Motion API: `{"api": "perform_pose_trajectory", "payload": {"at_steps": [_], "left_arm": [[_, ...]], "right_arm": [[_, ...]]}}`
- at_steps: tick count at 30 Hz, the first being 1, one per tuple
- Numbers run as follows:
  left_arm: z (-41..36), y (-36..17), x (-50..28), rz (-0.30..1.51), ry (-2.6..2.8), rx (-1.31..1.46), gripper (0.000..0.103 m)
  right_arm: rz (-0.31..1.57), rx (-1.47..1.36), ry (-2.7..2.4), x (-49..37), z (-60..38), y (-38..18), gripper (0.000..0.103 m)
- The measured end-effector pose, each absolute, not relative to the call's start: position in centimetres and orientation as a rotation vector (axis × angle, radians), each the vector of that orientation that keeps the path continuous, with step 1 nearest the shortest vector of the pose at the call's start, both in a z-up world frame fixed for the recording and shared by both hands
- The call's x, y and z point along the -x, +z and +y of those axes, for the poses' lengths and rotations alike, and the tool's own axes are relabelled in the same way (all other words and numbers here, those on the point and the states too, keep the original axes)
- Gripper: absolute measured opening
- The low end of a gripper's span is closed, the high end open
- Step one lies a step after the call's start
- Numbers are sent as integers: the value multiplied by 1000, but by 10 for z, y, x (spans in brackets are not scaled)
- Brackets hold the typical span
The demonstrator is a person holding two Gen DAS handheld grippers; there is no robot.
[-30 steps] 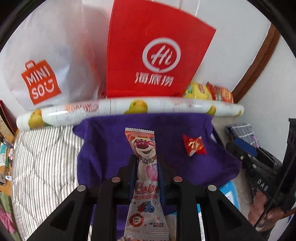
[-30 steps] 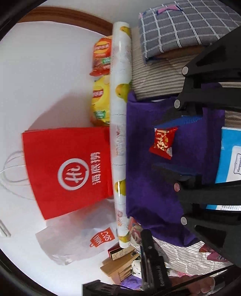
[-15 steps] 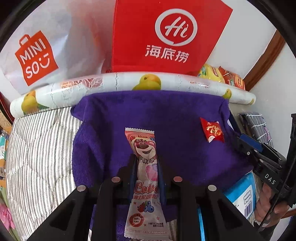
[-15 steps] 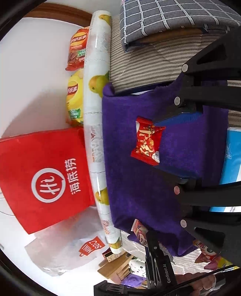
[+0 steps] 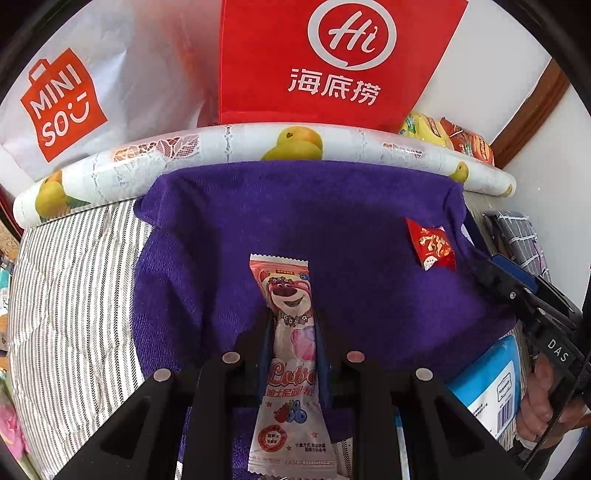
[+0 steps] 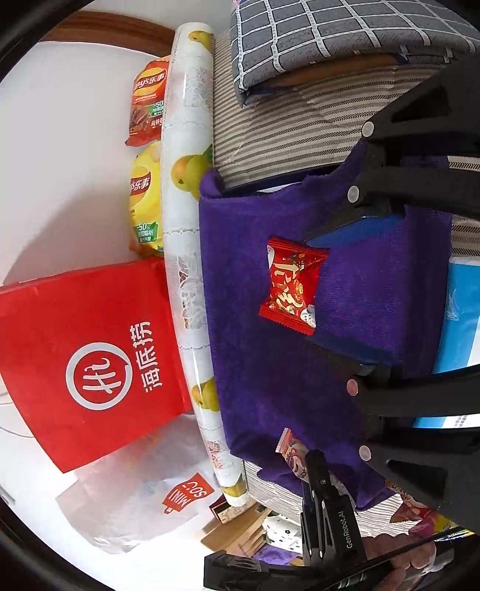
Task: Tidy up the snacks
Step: 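Open the right tool over the purple towel while the left releases the popsicle wrapper there, then move both open tools back to the snack pile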
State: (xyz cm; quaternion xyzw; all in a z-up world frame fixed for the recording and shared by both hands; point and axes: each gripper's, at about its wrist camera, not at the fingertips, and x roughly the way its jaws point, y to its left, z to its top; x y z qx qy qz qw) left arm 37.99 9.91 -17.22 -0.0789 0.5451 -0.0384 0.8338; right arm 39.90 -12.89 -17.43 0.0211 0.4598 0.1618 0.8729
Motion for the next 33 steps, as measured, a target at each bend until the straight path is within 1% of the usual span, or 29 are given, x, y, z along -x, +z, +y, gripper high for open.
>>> {"api": "perform_pose_trajectory", "payload": {"at_steps": [7, 9, 11, 13, 17, 21, 23, 24, 28, 31, 33], "left_arm": [[96, -170, -380, 1153, -105, 165, 23], [97, -169, -380, 1152, -116, 179, 29], [98, -166, -379, 1143, -129, 189, 42], [97, -160, -377, 1124, -141, 180, 49], [95, -147, -371, 1092, -148, 160, 51], [94, -131, -363, 1056, -140, 144, 51], [92, -125, -356, 1041, -138, 147, 51], [92, -121, -351, 1032, -143, 149, 51], [86, -112, -334, 1018, -151, 125, 51], [85, -103, -317, 1005, -146, 126, 51], [84, -95, -305, 991, -146, 132, 51]], "right_arm": [[946, -33, 341, -396, -127, -172, 49], [941, -33, 342, -395, -127, -171, 50], [937, -34, 342, -395, -127, -169, 50], [938, -35, 338, -394, -128, -167, 50], [934, -43, 328, -388, -130, -160, 51], [921, -46, 314, -376, -133, -150, 60], [915, -35, 301, -366, -135, -143, 61], [913, -24, 291, -361, -136, -138, 63], [880, -3, 268, -340, -141, -122, 82], [856, 5, 266, -319, -145, -109, 84], [846, 10, 253, -309, -147, -102, 88]]}}
